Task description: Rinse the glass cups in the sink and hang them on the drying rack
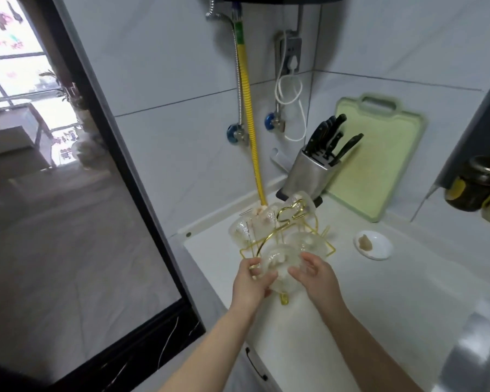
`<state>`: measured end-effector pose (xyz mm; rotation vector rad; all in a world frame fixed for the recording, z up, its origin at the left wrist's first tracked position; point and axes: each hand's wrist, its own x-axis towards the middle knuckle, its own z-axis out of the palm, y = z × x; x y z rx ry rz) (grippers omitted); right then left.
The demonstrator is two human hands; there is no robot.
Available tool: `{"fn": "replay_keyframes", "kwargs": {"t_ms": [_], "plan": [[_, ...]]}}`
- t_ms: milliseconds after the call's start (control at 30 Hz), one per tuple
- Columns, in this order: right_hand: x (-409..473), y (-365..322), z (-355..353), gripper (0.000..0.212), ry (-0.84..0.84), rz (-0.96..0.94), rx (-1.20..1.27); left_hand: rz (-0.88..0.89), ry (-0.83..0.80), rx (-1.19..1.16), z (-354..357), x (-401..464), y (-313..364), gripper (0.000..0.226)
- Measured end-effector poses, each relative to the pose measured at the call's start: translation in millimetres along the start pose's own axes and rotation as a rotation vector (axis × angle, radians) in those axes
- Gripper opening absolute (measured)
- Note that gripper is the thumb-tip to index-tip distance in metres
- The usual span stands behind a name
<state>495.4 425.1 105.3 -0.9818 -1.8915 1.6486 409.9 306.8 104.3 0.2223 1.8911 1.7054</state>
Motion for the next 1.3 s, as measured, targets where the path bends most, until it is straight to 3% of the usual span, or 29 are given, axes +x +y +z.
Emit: {"fn": "replay_keyframes", "kwargs": {"t_ms": [67,200,667,833,967,1167,1300], "plan": [[9.9,6.5,1.9,0.052,-0.006,0.012,-0.002,-0.026,0.024,0.005,5.3,10.3,-5.1,0.033],[18.7,16.3,6.7,0.032,0.038,0.082,0.095,-0.054,0.061,0.029,11.9,24.0,-10.2,0.033],[39.8,49.8,21.5,0.042,0.088,0.207,0.101,-0.125,0.046,0.140,17.5,44.3,-25.6,0.036],[39.1,51.3,24.0,0.031,0.109,0.212,0.144,-0.032,-0.040,0.315,14.3,52.5,-31.5,0.052],[37.0,58.6,30.5,0.037,0.166,0.232,0.160,0.050,-0.096,0.414,10.1,59.9,-34.6,0.055],[29.5,54.3,40.0,0.039,0.253,0.289,0.043,0.094,-0.197,0.570,-0.6,64.8,-37.2,0.055],[19.4,40.6,41.0,0.045,0.200,0.355,-0.182,0.135,-0.321,0.660,-10.8,72.9,-38.8,0.066]]}}
